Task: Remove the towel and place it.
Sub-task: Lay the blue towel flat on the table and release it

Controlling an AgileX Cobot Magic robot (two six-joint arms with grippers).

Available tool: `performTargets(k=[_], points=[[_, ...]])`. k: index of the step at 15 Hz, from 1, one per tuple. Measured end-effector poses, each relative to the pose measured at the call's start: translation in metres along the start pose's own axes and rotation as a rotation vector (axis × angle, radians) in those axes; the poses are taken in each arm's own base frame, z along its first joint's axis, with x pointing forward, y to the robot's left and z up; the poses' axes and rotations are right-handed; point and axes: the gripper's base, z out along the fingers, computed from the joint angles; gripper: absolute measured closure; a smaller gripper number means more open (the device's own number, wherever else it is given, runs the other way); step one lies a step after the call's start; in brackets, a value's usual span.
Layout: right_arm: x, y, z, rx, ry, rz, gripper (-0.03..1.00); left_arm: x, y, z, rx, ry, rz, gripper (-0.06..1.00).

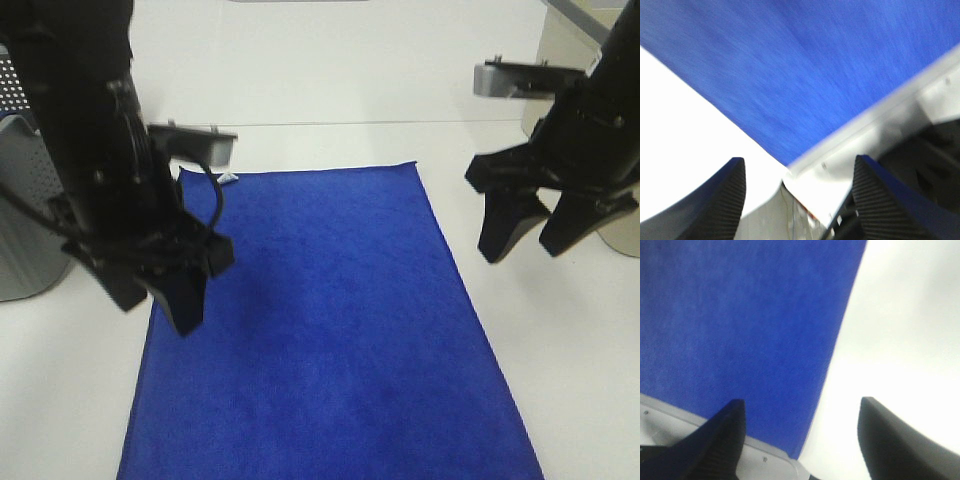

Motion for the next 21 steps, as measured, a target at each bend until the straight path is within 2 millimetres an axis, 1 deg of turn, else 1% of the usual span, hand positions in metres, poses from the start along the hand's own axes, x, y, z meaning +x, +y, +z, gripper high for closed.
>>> performTargets(k=[2,3,5,7,8,10,12,13,14,16,17,19,21], points=[[-0.033,-0.012,-0.017,0.038,-0.043,0.051,0.33,-0.026,0.031,-0.030,-0.045,-0.120,-0.054,0.35],[-0.051,-0.020,-0.023,0.045,-0.061,0.074,0.33,-0.036,0.047,-0.041,-0.070,-0.166,-0.081,0.35],[-0.086,-0.033,-0.032,0.058,-0.100,0.100,0.33,-0.058,0.074,-0.055,-0.116,-0.231,-0.139,0.35],[-0.124,-0.039,-0.030,0.062,-0.163,0.092,0.33,-0.083,0.096,-0.060,-0.132,-0.283,-0.192,0.34],[-0.141,-0.040,-0.028,0.059,-0.196,0.086,0.33,-0.097,0.102,-0.054,-0.138,-0.290,-0.195,0.34],[-0.165,-0.044,-0.015,0.059,-0.224,0.081,0.33,-0.123,0.109,-0.047,-0.146,-0.325,-0.196,0.34],[-0.181,-0.050,0.006,0.057,-0.219,0.082,0.33,-0.149,0.116,-0.036,-0.145,-0.362,-0.210,0.34],[-0.186,-0.052,0.016,0.056,-0.211,0.084,0.33,-0.161,0.119,-0.027,-0.145,-0.372,-0.211,0.34],[-0.190,-0.055,0.026,0.053,-0.201,0.087,0.33,-0.170,0.121,-0.022,-0.136,-0.391,-0.210,0.34],[-0.195,-0.059,0.045,0.044,-0.178,0.086,0.33,-0.185,0.124,-0.004,-0.094,-0.396,-0.218,0.34],[-0.196,-0.059,0.052,0.036,-0.168,0.083,0.33,-0.188,0.125,0.007,-0.084,-0.384,-0.224,0.34],[-0.198,-0.059,0.065,-0.004,-0.147,0.089,0.33,-0.191,0.129,0.021,-0.087,-0.360,-0.231,0.34],[-0.198,-0.058,0.072,-0.026,-0.135,0.081,0.33,-0.192,0.132,0.029,-0.107,-0.344,-0.242,0.34]])
